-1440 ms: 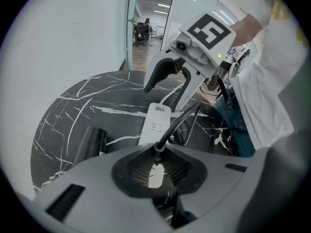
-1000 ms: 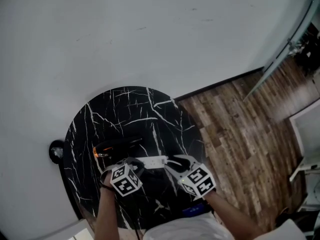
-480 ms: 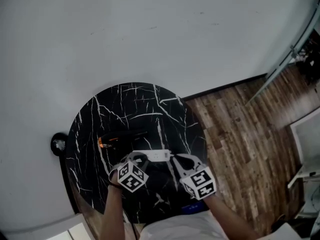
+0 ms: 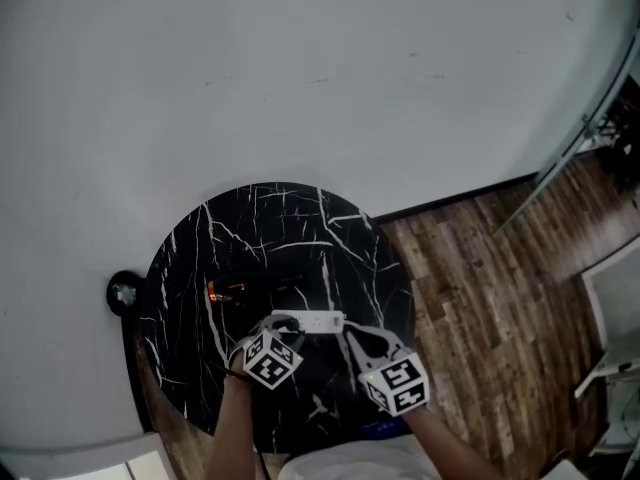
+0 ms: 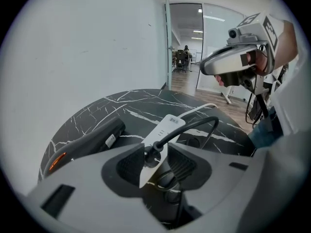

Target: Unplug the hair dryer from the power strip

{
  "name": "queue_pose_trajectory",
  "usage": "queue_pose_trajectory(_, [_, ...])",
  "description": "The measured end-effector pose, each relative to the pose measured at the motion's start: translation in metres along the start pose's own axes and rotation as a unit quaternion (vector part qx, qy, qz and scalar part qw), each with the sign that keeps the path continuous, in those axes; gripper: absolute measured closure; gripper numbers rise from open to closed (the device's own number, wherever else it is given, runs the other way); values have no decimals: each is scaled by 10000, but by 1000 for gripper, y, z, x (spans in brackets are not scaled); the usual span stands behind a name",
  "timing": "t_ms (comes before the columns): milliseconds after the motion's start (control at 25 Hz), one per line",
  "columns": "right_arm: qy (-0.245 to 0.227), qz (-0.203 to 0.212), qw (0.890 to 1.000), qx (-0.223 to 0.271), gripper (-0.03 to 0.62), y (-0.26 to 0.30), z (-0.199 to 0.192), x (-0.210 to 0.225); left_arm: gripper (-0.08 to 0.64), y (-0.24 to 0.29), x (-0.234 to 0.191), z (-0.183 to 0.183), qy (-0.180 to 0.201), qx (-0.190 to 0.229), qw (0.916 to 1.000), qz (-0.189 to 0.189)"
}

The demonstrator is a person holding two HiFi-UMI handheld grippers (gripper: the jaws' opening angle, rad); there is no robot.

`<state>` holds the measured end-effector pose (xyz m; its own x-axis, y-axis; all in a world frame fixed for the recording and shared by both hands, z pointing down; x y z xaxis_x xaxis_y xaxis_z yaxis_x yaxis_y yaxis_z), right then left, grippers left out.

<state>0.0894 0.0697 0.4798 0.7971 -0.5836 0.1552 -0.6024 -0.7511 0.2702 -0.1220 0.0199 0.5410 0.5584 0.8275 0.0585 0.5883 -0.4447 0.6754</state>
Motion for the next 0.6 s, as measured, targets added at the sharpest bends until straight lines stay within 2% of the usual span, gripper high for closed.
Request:
queue_pose_trajectory(200, [60, -62, 9999, -92, 591, -3, 3, 0, 403, -3, -4, 0, -105, -108, 9991, -392])
queue_pose_trajectory(400, [98, -104, 9998, -157, 591, -3, 3, -2, 390, -12, -9, -3, -142, -783, 9906, -1116])
queue_pose_trajectory(600, [87, -1, 9999, -116, 591, 2, 3, -5, 390, -30, -19, 6, 142, -1206, 9831, -1372])
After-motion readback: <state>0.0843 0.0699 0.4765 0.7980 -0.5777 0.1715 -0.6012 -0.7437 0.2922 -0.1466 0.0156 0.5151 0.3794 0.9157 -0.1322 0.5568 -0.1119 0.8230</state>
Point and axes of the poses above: the fingertips, and each gripper's own axes: y forward along the fingers, x to its right, z out of its top, the point moved 10 cm from there along -y, backward along the fingers, and after that the axes turned 14 degrees about x, right-handed, at the moved point
